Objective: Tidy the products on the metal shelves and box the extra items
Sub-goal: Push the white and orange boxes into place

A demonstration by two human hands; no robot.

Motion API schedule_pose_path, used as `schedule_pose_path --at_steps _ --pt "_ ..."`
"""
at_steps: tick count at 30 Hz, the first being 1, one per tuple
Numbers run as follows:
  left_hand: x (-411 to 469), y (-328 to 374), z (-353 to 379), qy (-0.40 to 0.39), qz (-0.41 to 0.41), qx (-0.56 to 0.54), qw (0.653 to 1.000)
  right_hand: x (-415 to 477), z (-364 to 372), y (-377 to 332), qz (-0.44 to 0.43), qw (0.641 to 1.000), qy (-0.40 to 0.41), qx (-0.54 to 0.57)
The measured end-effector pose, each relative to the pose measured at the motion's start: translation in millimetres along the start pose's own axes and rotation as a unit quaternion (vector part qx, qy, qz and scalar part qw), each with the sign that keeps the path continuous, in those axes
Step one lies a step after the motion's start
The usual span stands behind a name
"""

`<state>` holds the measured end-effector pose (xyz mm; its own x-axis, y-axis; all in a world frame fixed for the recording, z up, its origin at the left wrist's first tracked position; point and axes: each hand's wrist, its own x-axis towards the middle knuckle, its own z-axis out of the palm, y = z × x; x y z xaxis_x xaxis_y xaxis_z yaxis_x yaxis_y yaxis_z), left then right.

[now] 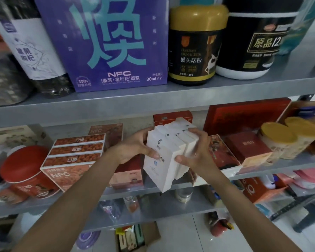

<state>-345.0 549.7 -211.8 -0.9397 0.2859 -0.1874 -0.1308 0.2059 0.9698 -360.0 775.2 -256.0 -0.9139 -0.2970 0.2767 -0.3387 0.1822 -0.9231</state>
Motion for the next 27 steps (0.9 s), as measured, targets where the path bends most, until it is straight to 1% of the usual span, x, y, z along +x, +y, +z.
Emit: schedule_pose_path --at_steps 3,5,7,11,13,15,17,20,23,25,27 --pt "1 9 22 0.018 0.045 -0.041 0.998 11 -31 -16 -0.046 0.998 -0.033 0.012" --pt "7 12 41 0.025 0.077 -0.065 0.995 17 -55 -20 -0.058 0.996 -0.063 0.012" --pt "18 11 60 0.024 0.09 -0.085 0.992 22 -77 -19 -0.049 0.994 -0.093 0.017" --pt "43 -3 98 0.027 0.083 -0.115 0.989 28 -115 -2 -0.027 0.989 -0.143 0.006" --pt "54 -13 116 0.026 0.078 -0.116 0.99 24 -120 7 0.011 0.991 -0.131 0.038" --pt "63 -20 126 0.029 0.075 -0.123 0.989 22 -116 20 0.07 0.992 -0.073 0.077" --pt "70 -22 130 0.033 0.071 -0.124 0.989 25 -110 34 0.101 0.987 -0.033 0.12" --pt "74 -23 134 0.056 0.048 -0.126 0.989 29 -101 42 0.119 0.971 -0.047 0.202" --pt "69 -19 141 0.085 0.048 -0.127 0.987 33 -99 40 0.149 0.954 -0.064 0.25" --pt "62 -12 144 0.105 0.05 -0.12 0.986 38 -95 35 0.185 0.945 -0.064 0.261" --pt "50 0 138 0.118 0.05 -0.107 0.986 46 -87 29 0.248 0.939 -0.037 0.236"
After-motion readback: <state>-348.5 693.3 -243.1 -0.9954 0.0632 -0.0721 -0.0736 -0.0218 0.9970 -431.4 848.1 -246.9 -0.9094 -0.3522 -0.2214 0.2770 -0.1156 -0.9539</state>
